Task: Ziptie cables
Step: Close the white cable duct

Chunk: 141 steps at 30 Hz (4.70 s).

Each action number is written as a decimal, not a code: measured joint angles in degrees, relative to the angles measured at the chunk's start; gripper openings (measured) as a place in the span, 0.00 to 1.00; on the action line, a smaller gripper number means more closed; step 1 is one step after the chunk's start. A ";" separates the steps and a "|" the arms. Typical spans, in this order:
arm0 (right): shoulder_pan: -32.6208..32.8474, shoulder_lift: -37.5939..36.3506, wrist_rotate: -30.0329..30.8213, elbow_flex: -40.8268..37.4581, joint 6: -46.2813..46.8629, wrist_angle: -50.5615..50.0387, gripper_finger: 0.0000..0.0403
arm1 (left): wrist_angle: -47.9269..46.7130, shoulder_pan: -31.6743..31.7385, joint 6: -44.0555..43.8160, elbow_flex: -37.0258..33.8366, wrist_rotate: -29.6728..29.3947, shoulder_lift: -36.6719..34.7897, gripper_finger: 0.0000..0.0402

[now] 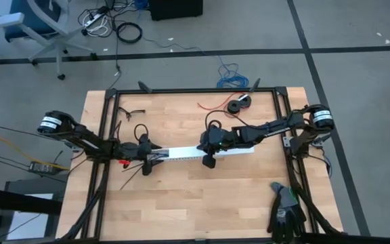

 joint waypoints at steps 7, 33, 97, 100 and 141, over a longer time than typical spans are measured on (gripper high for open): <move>-0.86 0.36 -5.13 -0.03 -3.35 2.16 0.09 | 0.22 0.00 -0.16 0.00 0.00 0.02 0.81; -1.18 9.28 -1.30 1.33 -18.71 10.22 0.97 | 0.45 0.00 -1.95 0.07 -0.01 0.03 0.81; 0.63 -3.38 -6.39 -6.39 -5.19 -21.57 0.70 | -23.44 2.36 19.32 20.39 2.93 0.11 0.81; 0.63 -3.38 -6.38 -6.39 -5.35 -21.36 0.74 | -24.94 2.34 19.31 20.54 4.76 0.10 0.81; 0.52 -3.40 -2.73 -6.35 -7.82 -4.57 0.77 | -37.41 9.05 31.33 30.40 4.33 1.65 0.81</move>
